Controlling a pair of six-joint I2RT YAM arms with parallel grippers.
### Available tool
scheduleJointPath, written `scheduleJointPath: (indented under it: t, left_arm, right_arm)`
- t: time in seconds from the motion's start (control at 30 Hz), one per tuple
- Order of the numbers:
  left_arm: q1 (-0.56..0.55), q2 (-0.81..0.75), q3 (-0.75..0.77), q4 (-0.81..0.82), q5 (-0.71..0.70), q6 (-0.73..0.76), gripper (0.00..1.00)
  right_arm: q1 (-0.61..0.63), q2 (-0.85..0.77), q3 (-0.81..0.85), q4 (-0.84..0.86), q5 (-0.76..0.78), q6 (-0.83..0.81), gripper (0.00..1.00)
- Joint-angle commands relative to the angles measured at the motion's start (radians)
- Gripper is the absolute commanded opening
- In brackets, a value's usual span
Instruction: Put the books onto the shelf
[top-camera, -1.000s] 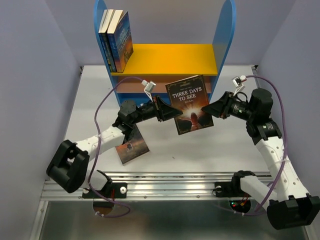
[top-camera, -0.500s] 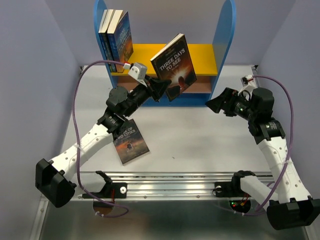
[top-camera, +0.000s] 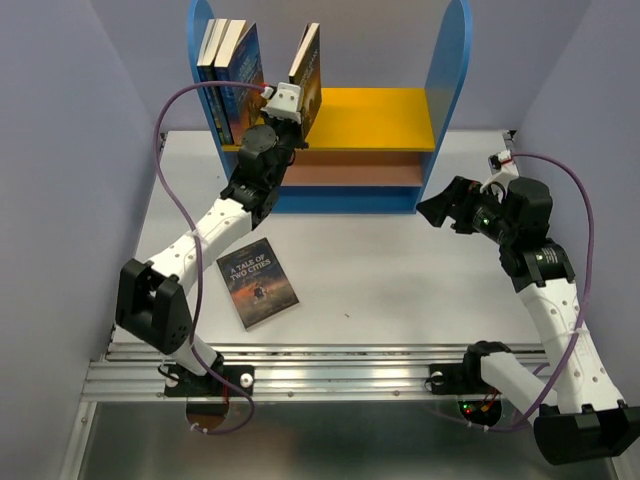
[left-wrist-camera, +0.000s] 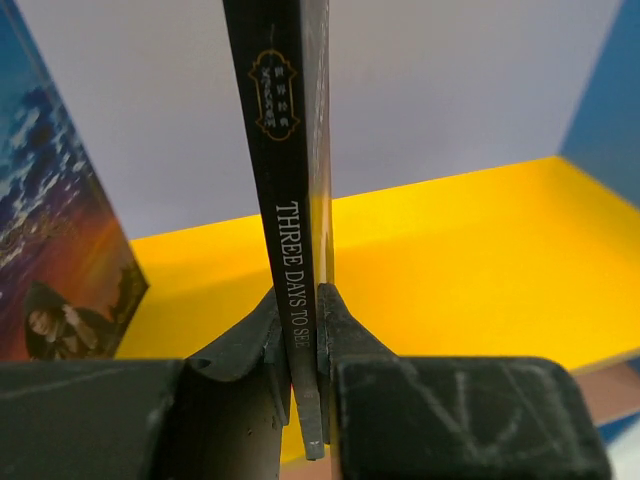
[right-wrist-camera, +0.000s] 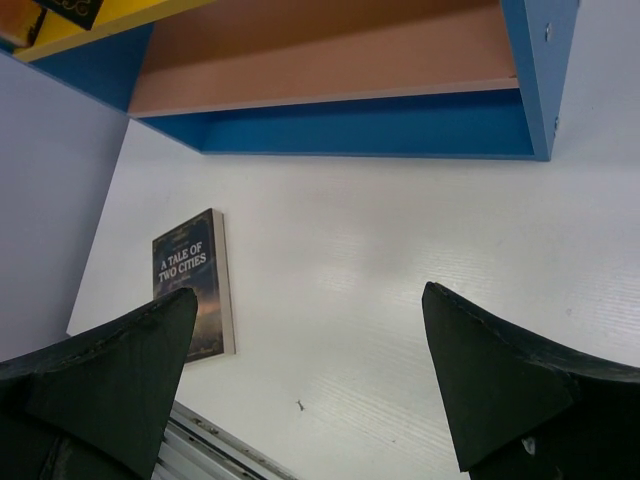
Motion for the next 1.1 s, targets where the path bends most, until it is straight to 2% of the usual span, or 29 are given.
scheduleJointPath:
  t: [0.0,0.1,0.5,0.67,1.07]
  left_arm:
    - [0.040,0.028,0.070,0.209,-0.086,0.113,0.00]
    - [0.049,0.058,0.064,0.273,-0.146,0.179,0.00]
    - [0.111,0.061,0.063,0.249,-0.336,0.200,0.00]
    - [0.152,0.052,0.056,0.204,-0.339,0.168,0.00]
    - [0.172,0.022,0.044,0.138,-0.377,0.124,0.00]
  right_arm:
    - [0.000,0.001,0.053,0.008,0.021,-0.028,1.00]
    - [0.000,0.015,0.059,0.008,0.017,-0.029,1.00]
    - [0.000,0.056,0.071,0.005,0.006,-0.023,1.00]
    - [0.000,0.064,0.070,0.005,0.009,-0.022,1.00]
    - [0.000,0.072,0.070,0.000,-0.005,-0.014,1.00]
